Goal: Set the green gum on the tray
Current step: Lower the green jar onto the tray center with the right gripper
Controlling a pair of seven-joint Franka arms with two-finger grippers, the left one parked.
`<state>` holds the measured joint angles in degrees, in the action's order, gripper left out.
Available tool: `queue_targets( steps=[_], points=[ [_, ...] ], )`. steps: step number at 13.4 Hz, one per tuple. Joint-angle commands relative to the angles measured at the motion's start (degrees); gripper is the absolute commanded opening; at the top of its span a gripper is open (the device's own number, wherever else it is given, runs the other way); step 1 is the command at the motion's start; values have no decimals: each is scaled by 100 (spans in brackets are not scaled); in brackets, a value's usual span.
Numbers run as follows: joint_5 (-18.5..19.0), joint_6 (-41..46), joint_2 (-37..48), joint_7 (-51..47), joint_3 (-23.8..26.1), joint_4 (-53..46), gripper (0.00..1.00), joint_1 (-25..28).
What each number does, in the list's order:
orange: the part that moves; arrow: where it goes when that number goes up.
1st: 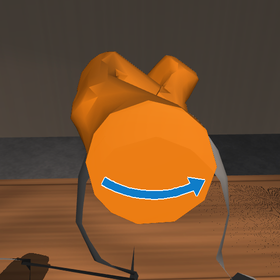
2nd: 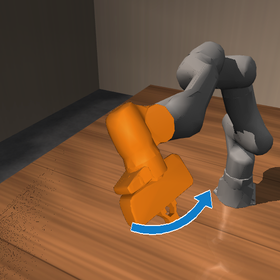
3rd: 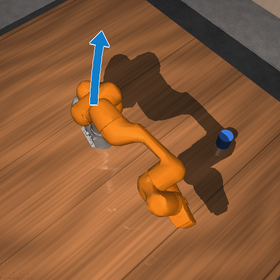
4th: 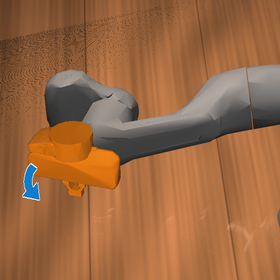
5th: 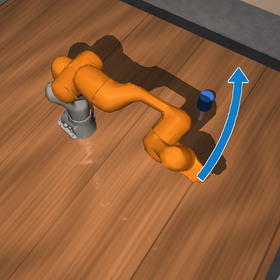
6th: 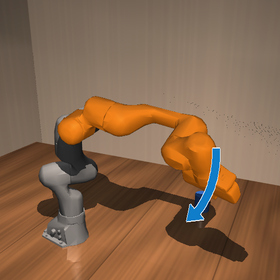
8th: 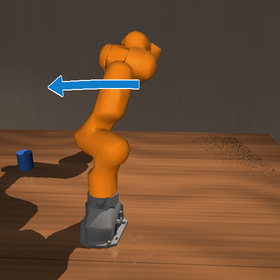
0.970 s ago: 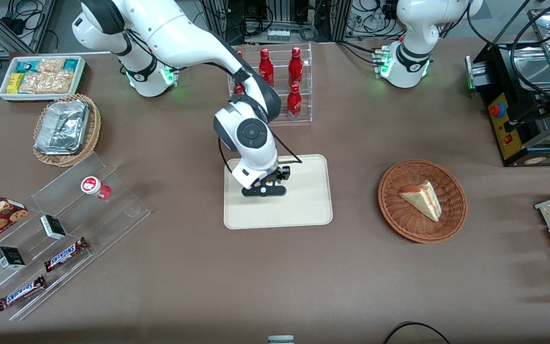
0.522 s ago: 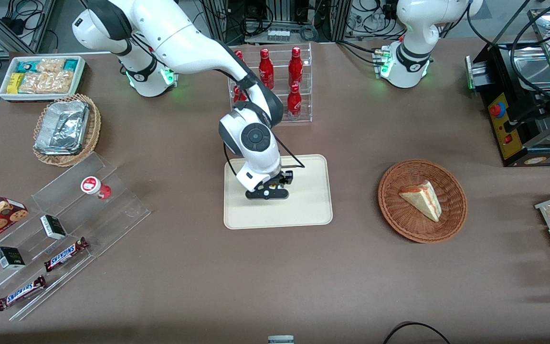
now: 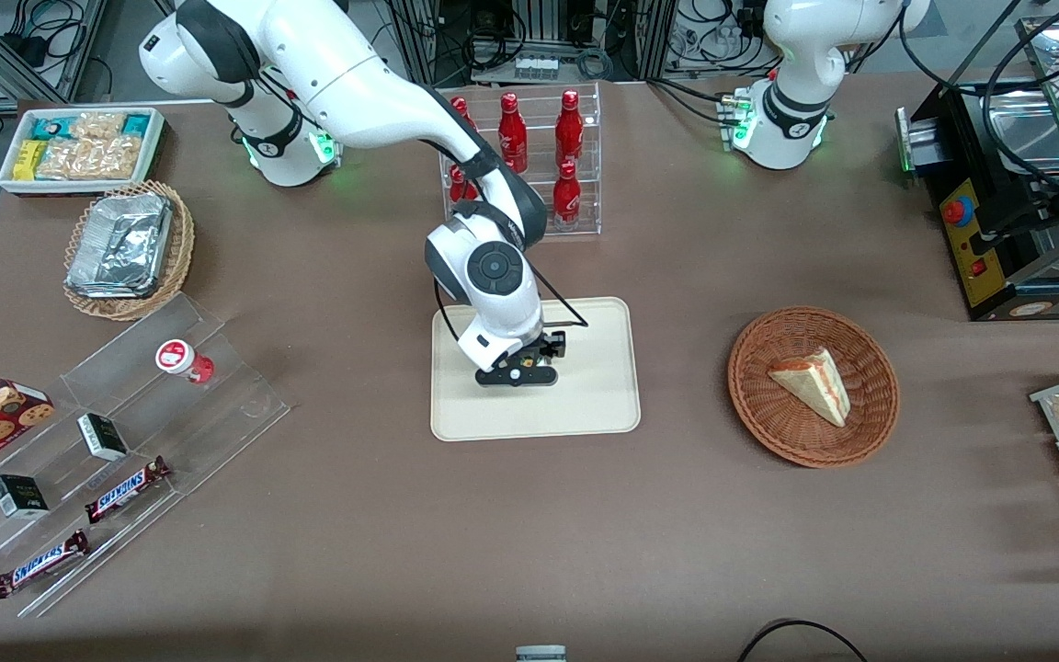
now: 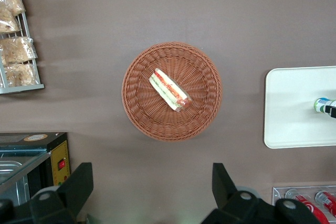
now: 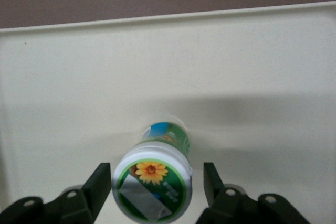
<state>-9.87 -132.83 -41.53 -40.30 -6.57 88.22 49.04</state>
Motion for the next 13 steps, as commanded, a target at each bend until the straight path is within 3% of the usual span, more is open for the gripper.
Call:
queue_targets(
  steps=[1, 8, 13],
  points=[
    [-67, -85, -119, 66, -81, -138, 100, 88],
    [-67, 90, -31, 241, -90, -129, 100, 88],
    [-6, 1056, 504, 610, -125, -138, 100, -17]
  ],
)
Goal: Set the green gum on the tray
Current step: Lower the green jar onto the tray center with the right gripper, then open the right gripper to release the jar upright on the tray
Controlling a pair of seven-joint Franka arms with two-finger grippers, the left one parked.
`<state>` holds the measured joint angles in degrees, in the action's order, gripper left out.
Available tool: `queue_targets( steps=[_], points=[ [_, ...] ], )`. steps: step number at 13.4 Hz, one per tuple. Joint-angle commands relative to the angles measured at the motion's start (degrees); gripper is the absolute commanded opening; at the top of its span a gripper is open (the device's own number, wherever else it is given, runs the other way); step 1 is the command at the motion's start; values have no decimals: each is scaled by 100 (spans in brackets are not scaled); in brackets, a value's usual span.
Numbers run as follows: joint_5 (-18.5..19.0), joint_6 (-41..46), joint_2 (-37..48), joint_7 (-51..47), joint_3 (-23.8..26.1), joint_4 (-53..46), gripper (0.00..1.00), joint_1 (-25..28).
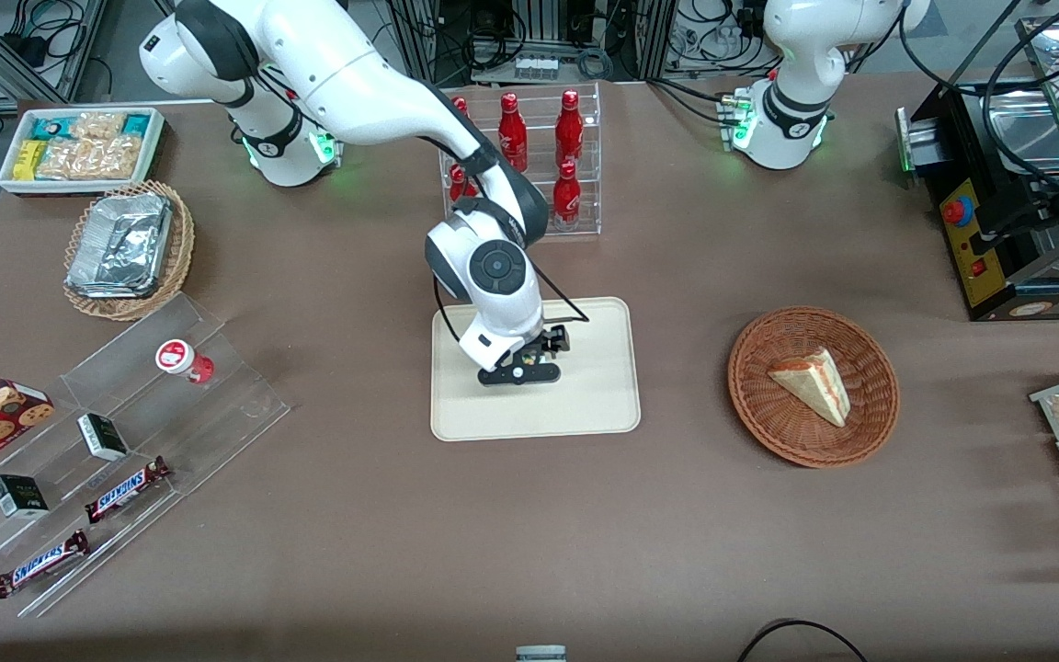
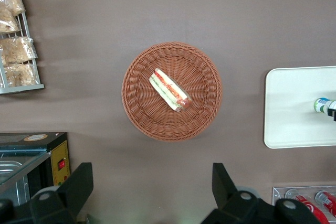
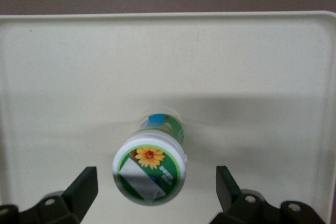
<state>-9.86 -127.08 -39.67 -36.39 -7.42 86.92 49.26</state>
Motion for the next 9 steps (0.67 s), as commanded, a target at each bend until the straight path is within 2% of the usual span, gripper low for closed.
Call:
queue_targets(
  steps=[1, 5, 9],
  points=[
    [2, 752, 511, 290, -40, -9, 100, -66],
    [11, 1763, 1145, 719, -40, -26, 100, -346],
    [19, 2484, 1488, 1327, -49, -26, 100, -847]
  ],
)
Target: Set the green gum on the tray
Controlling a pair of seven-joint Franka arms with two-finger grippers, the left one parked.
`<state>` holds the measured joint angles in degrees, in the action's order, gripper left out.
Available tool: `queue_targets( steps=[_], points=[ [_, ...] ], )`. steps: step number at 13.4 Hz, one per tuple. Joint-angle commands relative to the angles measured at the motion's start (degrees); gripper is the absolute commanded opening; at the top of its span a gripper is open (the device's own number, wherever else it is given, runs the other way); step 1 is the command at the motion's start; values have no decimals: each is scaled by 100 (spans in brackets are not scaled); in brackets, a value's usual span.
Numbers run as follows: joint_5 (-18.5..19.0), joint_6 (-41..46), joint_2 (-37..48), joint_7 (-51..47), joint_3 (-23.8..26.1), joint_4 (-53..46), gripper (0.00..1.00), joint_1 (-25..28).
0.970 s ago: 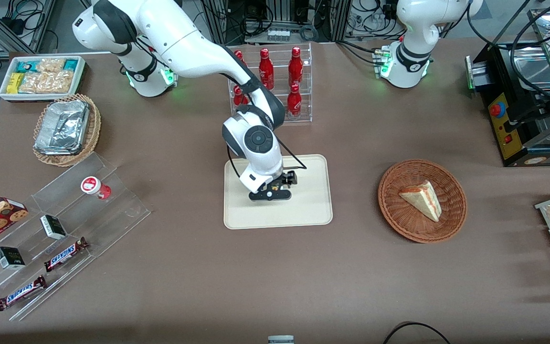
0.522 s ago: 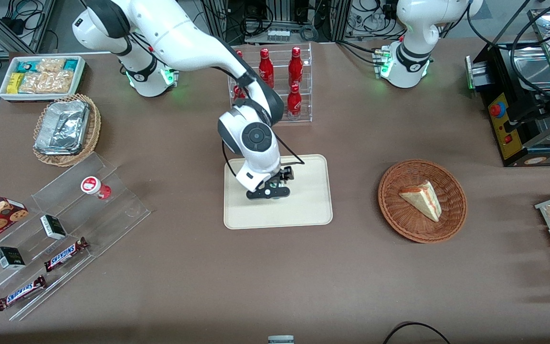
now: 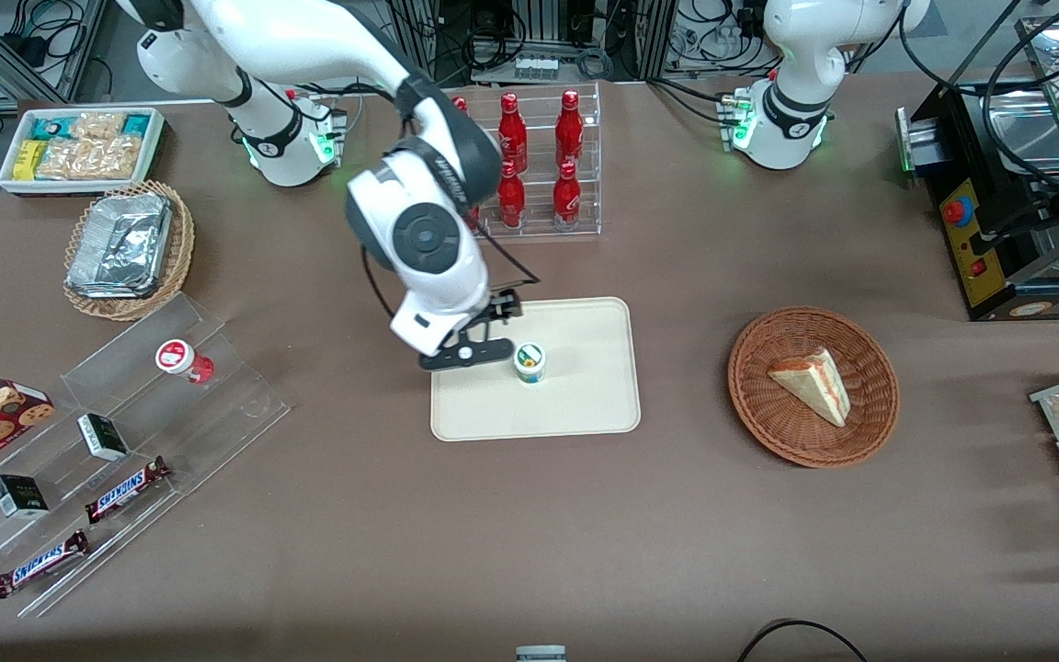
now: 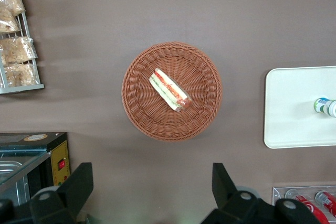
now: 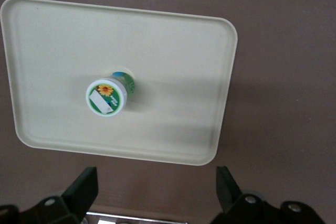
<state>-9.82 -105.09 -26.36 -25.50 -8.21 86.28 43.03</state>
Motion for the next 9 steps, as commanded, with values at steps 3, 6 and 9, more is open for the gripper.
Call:
queue_targets(
  steps=[3, 6, 9],
  points=[
    [295, 621, 316, 790, 30, 29, 100, -681],
    [446, 692, 666, 1599, 39, 361, 100, -1339],
    [437, 683, 1053, 1715, 83, 731, 100, -2130]
  ],
)
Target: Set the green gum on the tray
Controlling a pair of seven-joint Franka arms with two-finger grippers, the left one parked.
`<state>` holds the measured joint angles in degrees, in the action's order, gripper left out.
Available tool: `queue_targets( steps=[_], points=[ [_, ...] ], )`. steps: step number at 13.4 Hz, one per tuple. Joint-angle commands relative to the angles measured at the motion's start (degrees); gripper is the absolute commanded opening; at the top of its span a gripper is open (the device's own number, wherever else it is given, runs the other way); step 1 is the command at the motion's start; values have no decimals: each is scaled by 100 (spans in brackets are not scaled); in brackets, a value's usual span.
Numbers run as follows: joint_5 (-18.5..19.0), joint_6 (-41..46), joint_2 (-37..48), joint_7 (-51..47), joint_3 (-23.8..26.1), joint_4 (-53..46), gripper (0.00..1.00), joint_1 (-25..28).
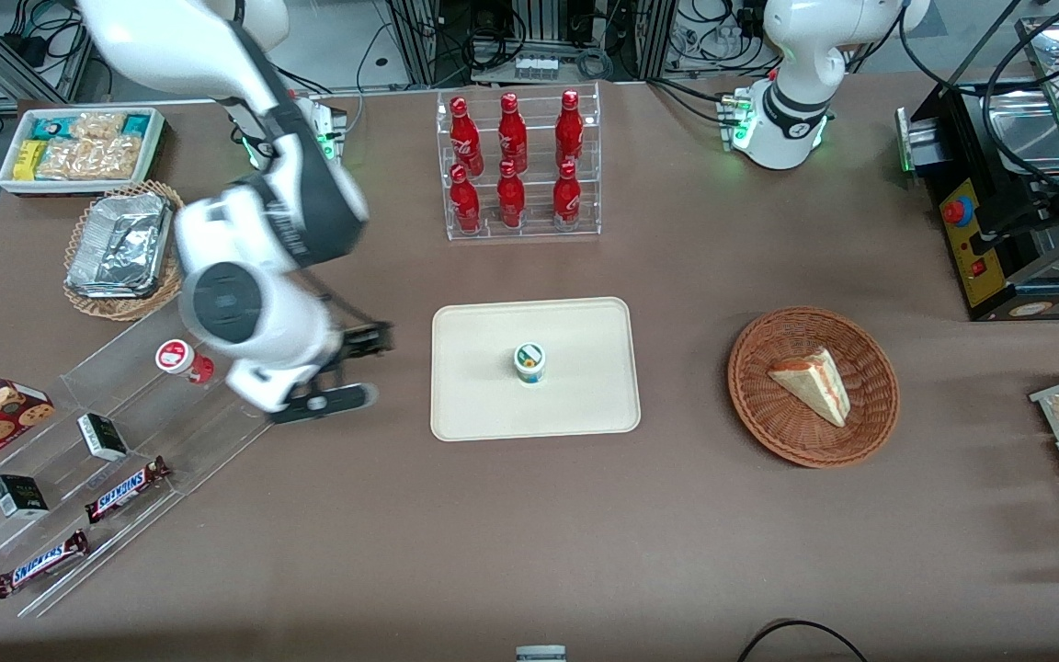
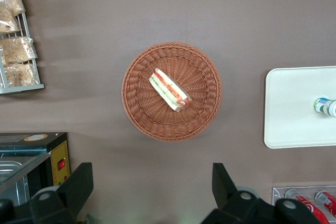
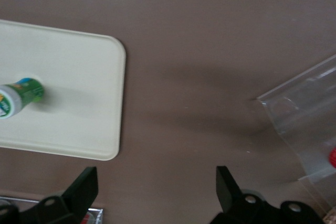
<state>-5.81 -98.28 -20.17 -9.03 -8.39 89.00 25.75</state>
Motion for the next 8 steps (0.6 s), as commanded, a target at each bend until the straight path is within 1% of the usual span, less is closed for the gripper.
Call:
queue_targets(
  steps=[1, 3, 5, 8],
  points=[
    [45, 2, 539, 95, 109, 565, 100, -648],
    [37, 2, 724, 104, 109, 654, 100, -1052],
    [45, 10, 1057, 156, 109, 820, 100, -1335],
    [159, 107, 1567, 971, 109, 1040, 100, -1669]
  ],
)
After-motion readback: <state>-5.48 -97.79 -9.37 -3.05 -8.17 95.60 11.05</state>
